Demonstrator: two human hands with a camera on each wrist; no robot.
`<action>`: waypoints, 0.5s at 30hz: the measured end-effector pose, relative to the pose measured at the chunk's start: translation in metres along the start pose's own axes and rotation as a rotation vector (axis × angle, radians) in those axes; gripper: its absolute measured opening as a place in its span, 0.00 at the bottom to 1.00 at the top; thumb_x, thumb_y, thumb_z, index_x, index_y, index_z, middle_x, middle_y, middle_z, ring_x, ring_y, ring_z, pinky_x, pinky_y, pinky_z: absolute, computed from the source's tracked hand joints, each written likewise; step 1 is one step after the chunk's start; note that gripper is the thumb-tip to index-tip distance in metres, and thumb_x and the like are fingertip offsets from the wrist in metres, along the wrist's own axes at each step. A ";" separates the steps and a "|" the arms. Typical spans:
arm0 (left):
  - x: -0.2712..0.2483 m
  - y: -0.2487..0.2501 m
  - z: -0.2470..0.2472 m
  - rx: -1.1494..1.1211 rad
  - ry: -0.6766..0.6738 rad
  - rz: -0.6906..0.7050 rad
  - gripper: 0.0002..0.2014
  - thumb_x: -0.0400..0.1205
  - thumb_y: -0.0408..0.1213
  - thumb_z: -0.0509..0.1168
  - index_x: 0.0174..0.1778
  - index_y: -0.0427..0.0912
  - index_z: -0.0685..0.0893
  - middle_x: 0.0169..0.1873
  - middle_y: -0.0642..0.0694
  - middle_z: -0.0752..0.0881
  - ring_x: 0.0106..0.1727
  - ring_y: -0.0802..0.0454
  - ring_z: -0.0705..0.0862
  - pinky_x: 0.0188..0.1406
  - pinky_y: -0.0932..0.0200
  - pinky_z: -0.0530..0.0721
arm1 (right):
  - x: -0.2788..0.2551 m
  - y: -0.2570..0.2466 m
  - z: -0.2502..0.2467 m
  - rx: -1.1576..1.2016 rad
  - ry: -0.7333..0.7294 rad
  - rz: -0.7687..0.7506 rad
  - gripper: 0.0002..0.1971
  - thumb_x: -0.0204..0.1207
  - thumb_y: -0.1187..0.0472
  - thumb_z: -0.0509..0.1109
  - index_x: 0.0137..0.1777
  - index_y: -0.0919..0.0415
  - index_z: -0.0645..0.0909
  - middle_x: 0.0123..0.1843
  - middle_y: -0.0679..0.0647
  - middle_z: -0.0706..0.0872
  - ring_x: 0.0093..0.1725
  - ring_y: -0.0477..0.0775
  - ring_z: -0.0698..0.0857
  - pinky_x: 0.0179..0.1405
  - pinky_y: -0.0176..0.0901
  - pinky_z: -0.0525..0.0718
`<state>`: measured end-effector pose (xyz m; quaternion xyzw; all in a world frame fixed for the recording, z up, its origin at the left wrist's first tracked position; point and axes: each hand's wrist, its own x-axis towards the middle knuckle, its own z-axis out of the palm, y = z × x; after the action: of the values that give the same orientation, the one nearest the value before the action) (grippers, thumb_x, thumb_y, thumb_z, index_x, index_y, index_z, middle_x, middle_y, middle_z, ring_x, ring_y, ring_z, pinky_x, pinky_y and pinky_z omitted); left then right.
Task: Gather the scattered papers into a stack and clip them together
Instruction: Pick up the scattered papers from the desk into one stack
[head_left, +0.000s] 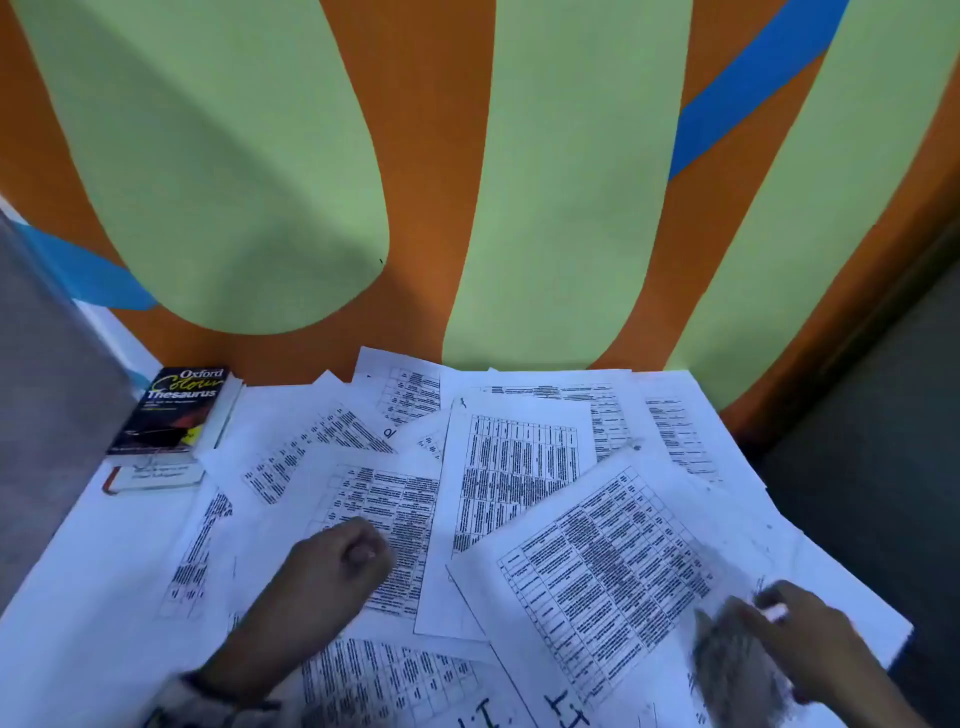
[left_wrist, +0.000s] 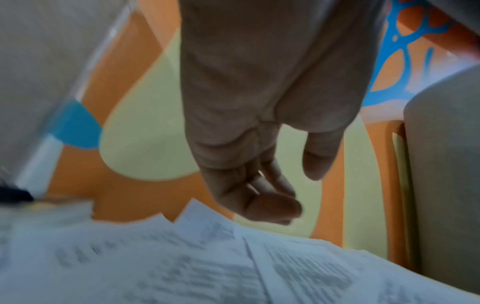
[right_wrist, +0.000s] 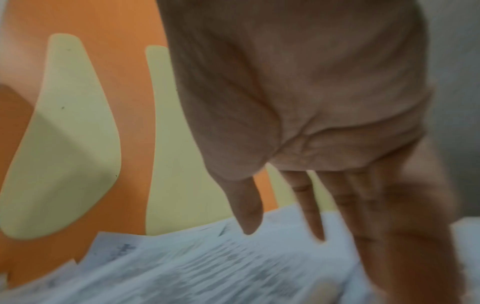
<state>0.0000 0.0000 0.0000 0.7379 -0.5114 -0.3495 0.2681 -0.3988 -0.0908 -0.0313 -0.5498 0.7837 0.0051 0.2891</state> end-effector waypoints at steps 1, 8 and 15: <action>0.015 -0.001 0.013 -0.018 0.013 -0.005 0.03 0.79 0.45 0.68 0.40 0.53 0.83 0.33 0.42 0.87 0.30 0.54 0.82 0.32 0.59 0.79 | 0.007 -0.004 0.008 0.008 -0.038 0.017 0.20 0.76 0.39 0.66 0.51 0.57 0.74 0.49 0.57 0.82 0.42 0.59 0.87 0.46 0.54 0.88; 0.092 -0.001 0.082 0.188 -0.093 -0.147 0.31 0.79 0.48 0.67 0.75 0.40 0.65 0.71 0.39 0.75 0.67 0.42 0.79 0.65 0.49 0.79 | 0.029 -0.027 0.050 -0.035 -0.061 0.074 0.42 0.67 0.27 0.65 0.70 0.57 0.62 0.74 0.69 0.64 0.71 0.73 0.70 0.65 0.61 0.75; 0.102 0.010 0.100 0.138 -0.131 -0.243 0.38 0.73 0.37 0.75 0.74 0.32 0.63 0.64 0.35 0.79 0.52 0.46 0.84 0.46 0.61 0.86 | 0.034 -0.033 0.067 0.047 0.102 -0.067 0.45 0.65 0.53 0.81 0.76 0.55 0.57 0.77 0.73 0.59 0.70 0.76 0.69 0.61 0.61 0.78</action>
<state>-0.0612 -0.1033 -0.0783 0.7866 -0.4576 -0.3908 0.1384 -0.3477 -0.1115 -0.0925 -0.5685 0.7783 -0.0509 0.2617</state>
